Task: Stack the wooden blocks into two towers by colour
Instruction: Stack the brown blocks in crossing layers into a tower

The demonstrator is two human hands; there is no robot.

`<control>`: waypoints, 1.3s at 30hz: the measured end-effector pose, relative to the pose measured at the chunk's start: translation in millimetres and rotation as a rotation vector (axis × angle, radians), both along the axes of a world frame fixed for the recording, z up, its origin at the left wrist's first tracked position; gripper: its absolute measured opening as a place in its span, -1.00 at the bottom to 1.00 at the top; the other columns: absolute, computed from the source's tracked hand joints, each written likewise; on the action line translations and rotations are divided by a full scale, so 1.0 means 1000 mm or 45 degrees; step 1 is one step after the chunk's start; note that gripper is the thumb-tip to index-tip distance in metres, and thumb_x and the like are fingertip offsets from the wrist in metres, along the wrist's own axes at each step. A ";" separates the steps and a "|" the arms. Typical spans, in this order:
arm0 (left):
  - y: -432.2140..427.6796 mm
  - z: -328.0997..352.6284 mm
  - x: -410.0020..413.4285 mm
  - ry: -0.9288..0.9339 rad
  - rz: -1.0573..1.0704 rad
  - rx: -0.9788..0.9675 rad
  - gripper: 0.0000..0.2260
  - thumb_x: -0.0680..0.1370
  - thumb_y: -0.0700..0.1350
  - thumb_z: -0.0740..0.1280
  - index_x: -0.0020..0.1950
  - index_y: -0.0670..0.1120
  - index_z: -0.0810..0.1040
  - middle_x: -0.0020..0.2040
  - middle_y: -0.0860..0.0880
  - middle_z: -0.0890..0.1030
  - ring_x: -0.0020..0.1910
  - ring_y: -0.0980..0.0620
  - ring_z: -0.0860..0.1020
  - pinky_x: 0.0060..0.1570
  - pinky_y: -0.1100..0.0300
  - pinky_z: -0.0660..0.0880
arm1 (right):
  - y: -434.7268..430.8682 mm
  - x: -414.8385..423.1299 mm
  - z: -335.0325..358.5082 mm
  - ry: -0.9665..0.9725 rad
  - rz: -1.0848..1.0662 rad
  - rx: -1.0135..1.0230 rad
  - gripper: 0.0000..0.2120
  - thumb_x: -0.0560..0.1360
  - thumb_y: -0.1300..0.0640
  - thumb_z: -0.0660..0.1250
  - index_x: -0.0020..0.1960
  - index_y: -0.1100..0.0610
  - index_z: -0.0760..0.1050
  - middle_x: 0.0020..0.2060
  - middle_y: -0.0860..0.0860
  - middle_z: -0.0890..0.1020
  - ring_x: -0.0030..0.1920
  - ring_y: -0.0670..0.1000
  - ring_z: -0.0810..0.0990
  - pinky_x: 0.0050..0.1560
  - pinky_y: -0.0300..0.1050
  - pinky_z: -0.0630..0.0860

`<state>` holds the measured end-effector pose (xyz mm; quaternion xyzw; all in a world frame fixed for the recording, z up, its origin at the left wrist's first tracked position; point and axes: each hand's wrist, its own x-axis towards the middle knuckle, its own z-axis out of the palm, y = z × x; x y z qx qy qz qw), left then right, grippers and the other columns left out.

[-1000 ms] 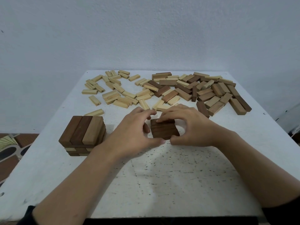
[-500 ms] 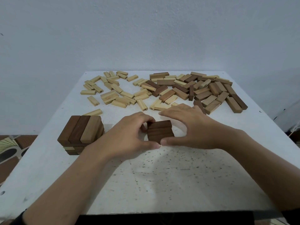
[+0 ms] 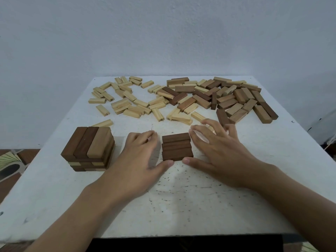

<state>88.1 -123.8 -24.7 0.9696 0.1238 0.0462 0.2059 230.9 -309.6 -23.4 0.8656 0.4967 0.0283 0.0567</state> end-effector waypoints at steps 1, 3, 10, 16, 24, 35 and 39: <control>-0.001 -0.002 0.000 0.005 -0.005 0.017 -0.32 0.59 0.32 0.17 0.62 0.01 0.19 0.57 0.20 0.16 0.45 0.23 0.00 0.28 0.31 0.15 | 0.000 0.000 -0.001 0.001 0.003 -0.002 -0.13 0.54 -0.49 -0.34 0.59 0.02 0.16 0.60 -0.03 0.17 0.59 0.03 -0.02 0.42 0.17 0.13; -0.004 -0.005 -0.001 0.032 -0.012 0.049 -0.34 0.60 0.33 0.09 0.61 0.00 0.22 0.62 0.15 0.11 0.48 0.20 -0.04 0.38 0.24 0.17 | 0.001 0.000 -0.002 -0.008 0.007 0.006 -0.16 0.56 -0.46 -0.32 0.58 0.03 0.20 0.60 -0.03 0.20 0.59 0.04 -0.01 0.41 0.17 0.15; -0.009 -0.018 0.000 0.147 -0.006 0.345 -0.19 0.51 0.33 -0.40 0.66 -0.03 -0.02 0.66 0.06 -0.07 0.56 0.08 -0.16 0.43 0.00 0.06 | 0.004 -0.003 -0.006 -0.029 0.026 0.011 -0.18 0.60 -0.39 -0.32 0.54 0.09 0.30 0.56 0.01 0.29 0.58 0.05 0.05 0.37 0.19 0.20; -0.009 -0.022 0.002 0.146 0.005 0.346 -0.22 0.53 0.31 -0.42 0.68 0.01 -0.07 0.67 0.11 -0.14 0.59 0.12 -0.18 0.42 0.04 0.01 | 0.007 -0.007 -0.010 -0.035 0.004 0.020 -0.16 0.61 -0.34 -0.34 0.53 0.18 0.31 0.56 0.07 0.29 0.57 0.06 0.07 0.36 0.17 0.24; -0.009 -0.019 0.001 0.139 0.048 0.345 -0.26 0.55 0.33 -0.35 0.68 0.07 -0.03 0.66 0.19 -0.13 0.59 0.13 -0.13 0.37 0.05 -0.08 | 0.008 -0.009 -0.008 0.011 -0.026 0.011 -0.18 0.58 -0.35 -0.38 0.59 0.11 0.19 0.61 0.03 0.17 0.57 0.04 0.06 0.42 0.19 0.19; -0.005 -0.014 -0.001 0.163 0.006 0.353 -0.26 0.56 0.36 -0.32 0.68 0.08 -0.03 0.67 0.19 -0.10 0.59 0.14 -0.11 0.33 0.04 -0.06 | 0.002 0.001 -0.006 0.129 -0.021 0.080 -0.10 0.49 -0.48 -0.36 0.62 0.01 0.13 0.61 -0.10 0.15 0.55 -0.08 0.07 0.43 0.13 0.05; -0.001 -0.012 -0.002 0.112 0.008 0.189 -0.23 0.53 0.42 -0.21 0.68 0.10 -0.01 0.66 0.22 -0.03 0.58 0.20 -0.08 0.42 0.06 -0.02 | -0.003 0.009 -0.004 0.283 -0.034 0.230 -0.04 0.41 -0.57 -0.23 0.60 -0.03 0.22 0.56 -0.16 0.27 0.52 -0.17 0.16 0.49 0.11 0.03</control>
